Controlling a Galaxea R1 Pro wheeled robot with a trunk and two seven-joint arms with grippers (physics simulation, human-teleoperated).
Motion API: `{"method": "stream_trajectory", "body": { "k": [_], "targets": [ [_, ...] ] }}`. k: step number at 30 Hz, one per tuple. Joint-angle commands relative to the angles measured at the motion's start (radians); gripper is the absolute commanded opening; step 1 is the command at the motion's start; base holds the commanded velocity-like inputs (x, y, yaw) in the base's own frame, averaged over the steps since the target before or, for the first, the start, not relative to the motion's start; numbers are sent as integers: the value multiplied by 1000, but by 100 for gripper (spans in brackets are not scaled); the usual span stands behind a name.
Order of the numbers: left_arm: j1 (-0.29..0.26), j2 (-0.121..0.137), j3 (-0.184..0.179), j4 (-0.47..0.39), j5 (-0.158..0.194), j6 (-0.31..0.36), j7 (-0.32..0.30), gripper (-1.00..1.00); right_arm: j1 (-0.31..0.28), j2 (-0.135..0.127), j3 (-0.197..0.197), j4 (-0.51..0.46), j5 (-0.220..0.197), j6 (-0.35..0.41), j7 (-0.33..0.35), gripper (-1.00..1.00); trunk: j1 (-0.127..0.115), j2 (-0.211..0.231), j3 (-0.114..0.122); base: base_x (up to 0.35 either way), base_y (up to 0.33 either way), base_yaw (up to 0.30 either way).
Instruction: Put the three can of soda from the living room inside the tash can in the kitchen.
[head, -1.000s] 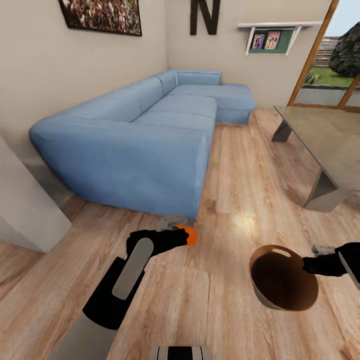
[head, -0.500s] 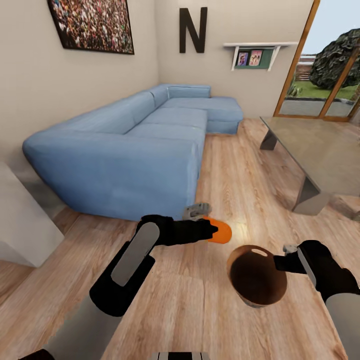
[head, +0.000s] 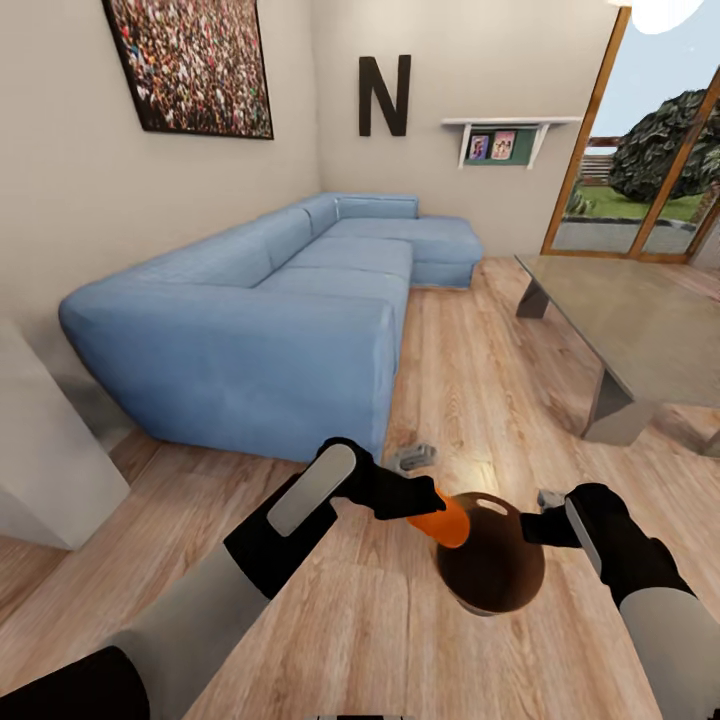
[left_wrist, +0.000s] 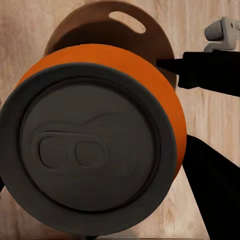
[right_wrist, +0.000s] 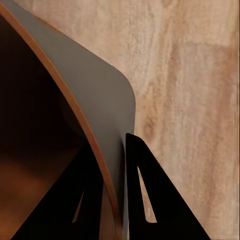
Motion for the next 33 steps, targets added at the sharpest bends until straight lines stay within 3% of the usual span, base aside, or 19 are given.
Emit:
{"method": "stream_trajectory", "body": {
  "k": [1,9,16,17,22,28,30,32,33],
  "targets": [
    [0,0,0,6,1,-2,-3,-100,0,1,0,-1,-22,2,3,-100,0,0,0,0,0,0],
    [-2,1,-31,32,-11,-14,-15,-100,3,37,2,-4,-24,12,7,-100,0,0,0,0,0,0],
    [-2,2,-49,69,-14,-23,-43,-100,3,113,3,-4,-18,17,6,-100,0,0,0,0,0,0],
    [-2,2,-49,86,-14,-23,-44,100,3,116,3,-4,-19,17,6,-100,0,0,0,0,0,0],
    [-11,1,-51,215,-13,-20,-64,100,3,117,2,-10,-21,19,10,-100,0,0,0,0,0,0],
    [-15,5,-51,225,-14,-23,-64,100,3,113,0,-20,-26,19,11,-100,0,0,0,0,0,0],
    [-15,10,-45,218,-23,-36,-65,100,3,110,0,-30,-28,19,12,-100,0,0,0,0,0,-39],
    [-10,23,-39,142,-32,-81,-64,100,4,102,-4,-35,-28,19,15,-100,0,0,0,0,0,-188],
    [-2,41,-37,84,-40,-113,-62,100,4,87,-6,-36,-28,19,15,-100,0,0,-1,0,0,-235]
  ]
}}
